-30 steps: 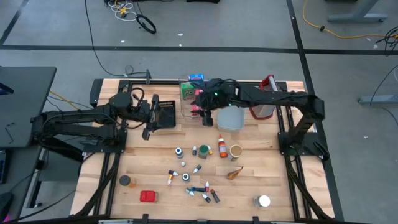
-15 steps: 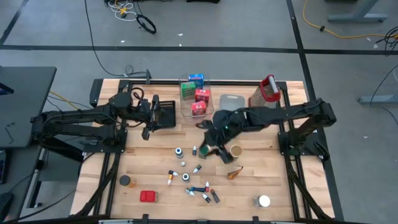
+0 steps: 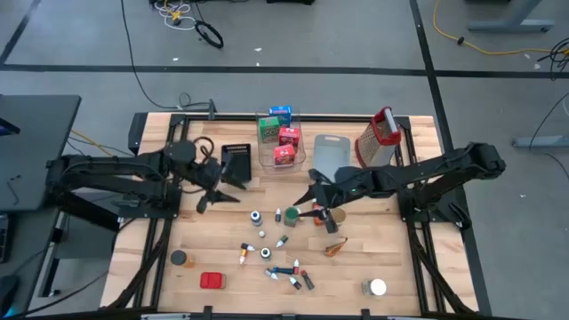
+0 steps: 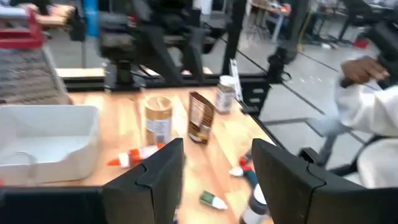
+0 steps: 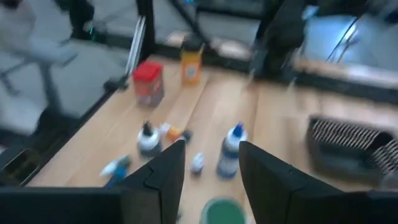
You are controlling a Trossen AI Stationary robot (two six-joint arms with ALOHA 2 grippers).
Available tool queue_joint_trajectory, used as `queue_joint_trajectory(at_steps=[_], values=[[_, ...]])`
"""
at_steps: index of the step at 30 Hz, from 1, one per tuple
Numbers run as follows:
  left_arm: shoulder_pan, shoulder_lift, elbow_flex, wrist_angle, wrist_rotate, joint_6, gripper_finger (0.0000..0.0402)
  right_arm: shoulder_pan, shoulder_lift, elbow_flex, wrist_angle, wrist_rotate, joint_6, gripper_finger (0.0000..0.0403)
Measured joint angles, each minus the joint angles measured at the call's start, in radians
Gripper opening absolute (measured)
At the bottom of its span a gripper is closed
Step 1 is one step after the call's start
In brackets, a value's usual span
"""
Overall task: Pick & Place Kitchen Items
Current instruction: Put the large blue food coloring bottle into the black bin
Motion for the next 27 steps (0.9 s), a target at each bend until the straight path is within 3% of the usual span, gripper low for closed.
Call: queue_joint_trajectory(at_steps=[6,17,27], values=[[-0.121,0.081,0.0,-0.01,-0.126,0.002,0.0199,-0.006,-0.051,-0.115,0.193,0.063,-0.017,0.0159],[-0.255,0.306,0.0,0.039,-0.432,-0.019,0.0199,-0.006,-0.064,-0.138,0.197,0.078,0.037,0.0159],[-0.267,0.428,-0.001,0.072,-0.441,-0.009,0.0199,-0.006,-0.064,-0.138,0.202,0.078,0.063,0.0159]])
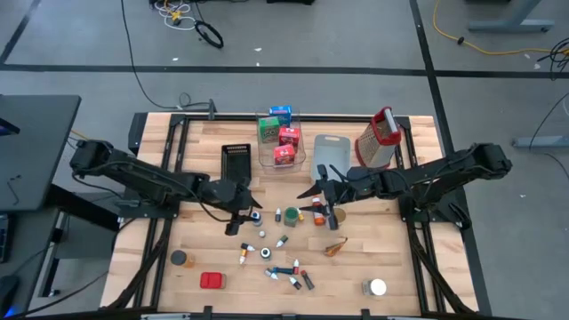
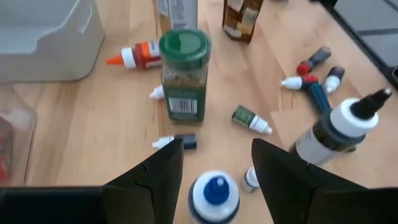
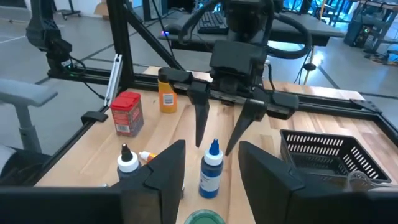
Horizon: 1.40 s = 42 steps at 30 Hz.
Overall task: Pick & Place Kitchen Items
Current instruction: Put the large blue food coloring bottle into the black bin
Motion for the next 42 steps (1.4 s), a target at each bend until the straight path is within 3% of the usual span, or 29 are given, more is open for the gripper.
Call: queue_joint_trajectory(at_steps=[7,13,17,24,42], values=[[0.007,-0.051,-0.019,0.032,0.046,0.053,0.0199,0.0,0.0,0.0,-0.012,0.0,0.011,0.0159],[0.007,-0.051,-0.198,0.37,0.095,0.028,0.0199,0.0,0.0,0.0,-0.018,0.0,0.018,0.0159],[0.007,-0.051,-0.259,0.495,0.098,0.027,0.0199,0.0,0.0,0.0,-0.016,0.0,0.018,0.0159],[0.008,-0.008,-0.272,0.498,0.004,0.031,0.0199,-0.002,0.0,0.0,-0.015,0.0,-0.008,0.0159],[0.008,0.033,-0.272,0.502,-0.003,-0.047,0.0199,-0.002,0.0,0.0,-0.013,0.0,-0.009,0.0159]])
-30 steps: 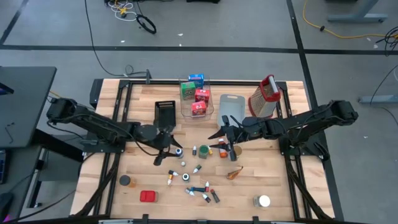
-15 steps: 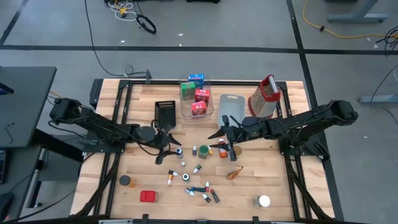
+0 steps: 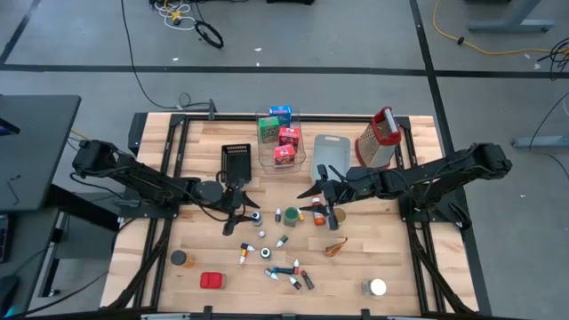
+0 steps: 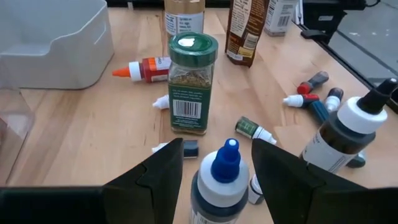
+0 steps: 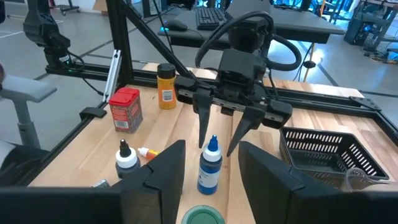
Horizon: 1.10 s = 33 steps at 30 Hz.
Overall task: Pick & Place Kitchen Items
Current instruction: Put the large blue food coloring bottle into the black bin
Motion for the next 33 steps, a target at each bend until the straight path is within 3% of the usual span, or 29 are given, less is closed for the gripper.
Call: queue_joint_trajectory(at_steps=[15,20,28,33], values=[[0.0,0.0,0.0,-0.011,-0.077,-0.027,0.019,0.0,0.0,0.0,0.0,0.0,0.0,0.0159],[0.0,0.0,0.0,-0.013,-0.078,-0.028,0.0151,0.0,0.0,0.0,0.0,0.0,0.0,0.0159],[0.0,0.0,0.001,-0.006,-0.147,-0.023,0.0056,0.0,0.0,0.0,0.0,0.0,-0.001,0.0159],[0.0,-0.014,0.001,-0.005,-0.202,-0.023,0.005,0.0,0.0,0.0,-0.001,0.0,-0.001,0.0159]])
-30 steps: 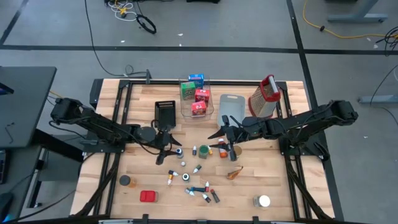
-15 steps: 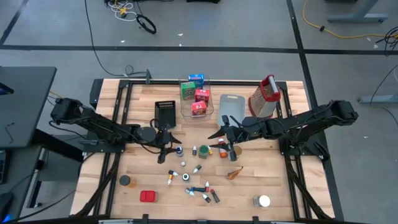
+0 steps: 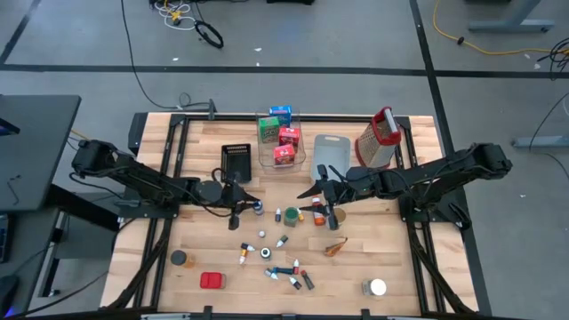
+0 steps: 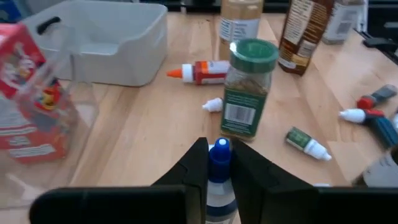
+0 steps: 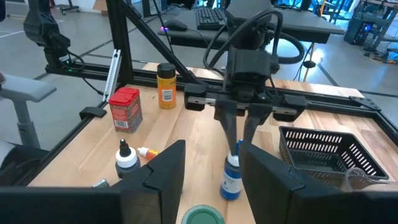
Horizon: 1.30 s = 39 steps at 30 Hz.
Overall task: Pick & Place Kitchen Items
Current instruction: Put the large blue food coloring bottle into the black bin
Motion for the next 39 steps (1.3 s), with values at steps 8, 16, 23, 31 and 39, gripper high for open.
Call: queue_joint_trajectory(at_steps=[8,16,23,31,39], values=[[0.0,-0.144,0.0,-0.02,-0.04,0.004,0.0058,0.0,0.0,0.0,0.0,0.0,0.0,0.0159],[0.081,-0.414,0.0,-0.282,-0.284,0.043,0.0057,0.0,0.0,0.0,-0.002,0.0,0.0,0.0159],[0.252,-0.531,0.0,-0.364,-0.337,0.073,0.0052,0.0,0.0,0.0,-0.001,0.0,-0.015,0.0159],[0.529,-0.412,-0.001,-0.339,-0.133,0.041,0.0057,-0.001,0.0,0.0,0.0,0.001,-0.079,0.0159],[0.666,-0.177,-0.001,-0.156,0.013,0.003,0.0058,-0.019,0.0,0.0,0.001,0.001,-0.116,0.0159]])
